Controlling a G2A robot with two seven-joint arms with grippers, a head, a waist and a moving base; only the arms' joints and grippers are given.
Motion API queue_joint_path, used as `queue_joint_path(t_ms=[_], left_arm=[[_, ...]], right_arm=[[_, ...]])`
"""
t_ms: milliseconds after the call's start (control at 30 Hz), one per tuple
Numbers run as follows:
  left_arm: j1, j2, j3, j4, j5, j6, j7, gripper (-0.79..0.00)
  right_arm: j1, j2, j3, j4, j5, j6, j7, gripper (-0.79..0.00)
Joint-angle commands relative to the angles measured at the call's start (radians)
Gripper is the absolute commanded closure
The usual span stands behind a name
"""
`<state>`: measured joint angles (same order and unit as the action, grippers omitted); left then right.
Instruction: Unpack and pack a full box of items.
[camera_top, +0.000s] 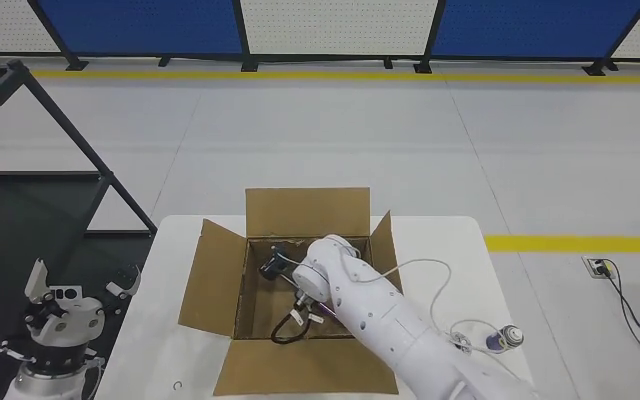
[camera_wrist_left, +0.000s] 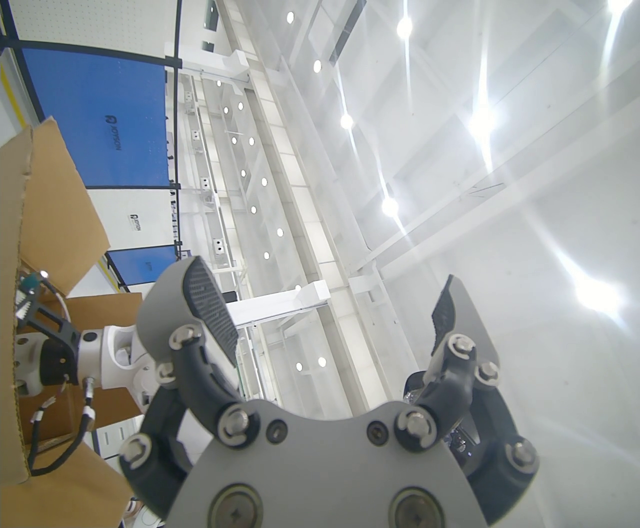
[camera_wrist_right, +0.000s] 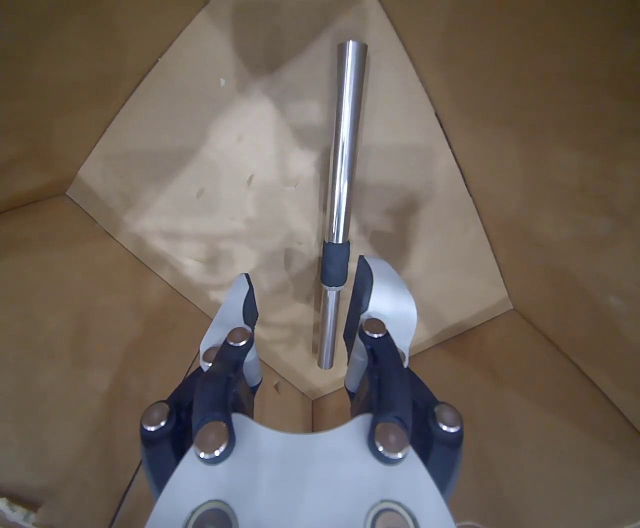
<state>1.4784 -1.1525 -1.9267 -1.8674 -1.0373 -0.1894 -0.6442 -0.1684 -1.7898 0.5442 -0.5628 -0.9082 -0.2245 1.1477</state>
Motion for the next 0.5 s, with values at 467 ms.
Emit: queue_joint_path(t_ms=[467], left_arm=[[0.0, 0.0, 0.0, 0.0, 0.0, 0.0, 0.0, -0.785]], right_arm=[[0.031, -0.079, -0.025, 0.231, -0.016, 0.014, -0.129, -0.382]])
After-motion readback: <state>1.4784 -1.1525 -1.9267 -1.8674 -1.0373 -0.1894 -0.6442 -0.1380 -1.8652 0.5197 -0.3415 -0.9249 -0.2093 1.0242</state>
